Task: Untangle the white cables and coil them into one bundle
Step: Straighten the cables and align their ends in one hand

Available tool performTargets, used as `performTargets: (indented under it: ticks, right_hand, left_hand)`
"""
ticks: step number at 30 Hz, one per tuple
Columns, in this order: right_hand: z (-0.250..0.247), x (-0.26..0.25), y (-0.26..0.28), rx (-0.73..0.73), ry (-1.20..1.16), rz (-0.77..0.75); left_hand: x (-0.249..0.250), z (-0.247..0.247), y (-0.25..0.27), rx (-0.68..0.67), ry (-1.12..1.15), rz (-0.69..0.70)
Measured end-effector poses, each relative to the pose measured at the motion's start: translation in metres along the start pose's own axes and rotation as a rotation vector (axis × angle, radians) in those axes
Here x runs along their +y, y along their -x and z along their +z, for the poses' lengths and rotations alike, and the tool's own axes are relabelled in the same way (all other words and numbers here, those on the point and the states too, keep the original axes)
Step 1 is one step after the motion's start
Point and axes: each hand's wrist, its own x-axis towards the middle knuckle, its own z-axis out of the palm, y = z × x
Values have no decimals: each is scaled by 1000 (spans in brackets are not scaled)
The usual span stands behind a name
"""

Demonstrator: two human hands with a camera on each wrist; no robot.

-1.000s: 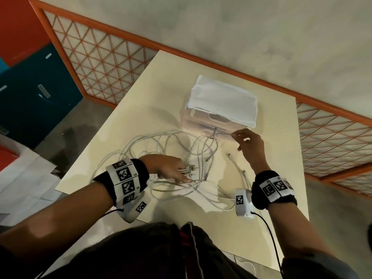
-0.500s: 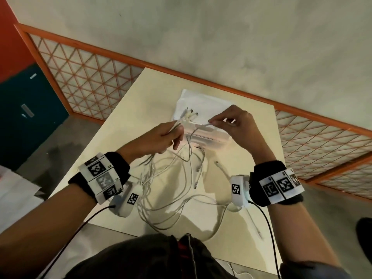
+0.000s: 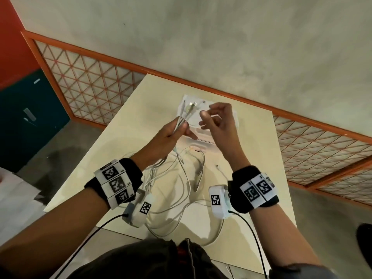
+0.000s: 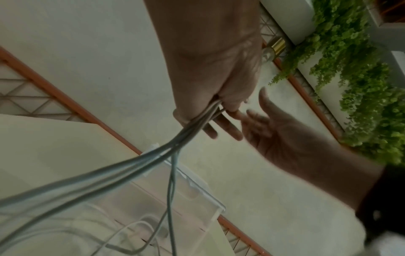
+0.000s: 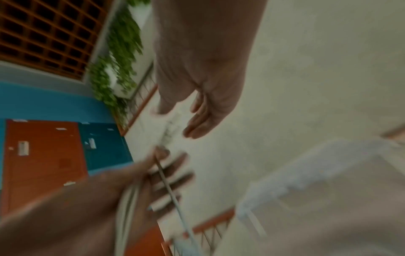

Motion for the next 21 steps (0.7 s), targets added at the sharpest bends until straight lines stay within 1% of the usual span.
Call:
performTargets:
  ticks: [1, 2, 4, 5, 6, 8, 12, 15, 19, 21]
  right_hand:
    - [3, 9, 3, -5, 36, 30]
    - [6, 20, 8, -77, 93, 81]
    - [10, 41, 17, -332, 254, 163]
    - [12, 51, 21, -441, 321, 172]
    - [14, 59, 26, -516, 357, 174]
    - [16, 69, 33, -564, 361, 183]
    - [15, 74, 31, -519, 402, 89]
    - [10, 77, 28, -494, 453, 64]
    - [-4, 89, 27, -300, 336, 179]
    - [-11, 98, 28, -184, 372, 177]
  left_hand:
    - [4, -2, 0, 29, 70, 5]
    - [7, -4, 1, 48, 132, 4]
    - [8, -8, 1, 57, 207, -11]
    - [7, -10, 1, 59, 214, -24]
    - [6, -11, 3, 70, 214, -34]
    - [6, -14, 7, 88, 225, -42]
    - [7, -17, 12, 70, 234, -51]
    - [9, -19, 14, 102, 177, -56]
    - [6, -28, 18, 172, 140, -62]
    - [5, -32, 19, 181, 171, -79]
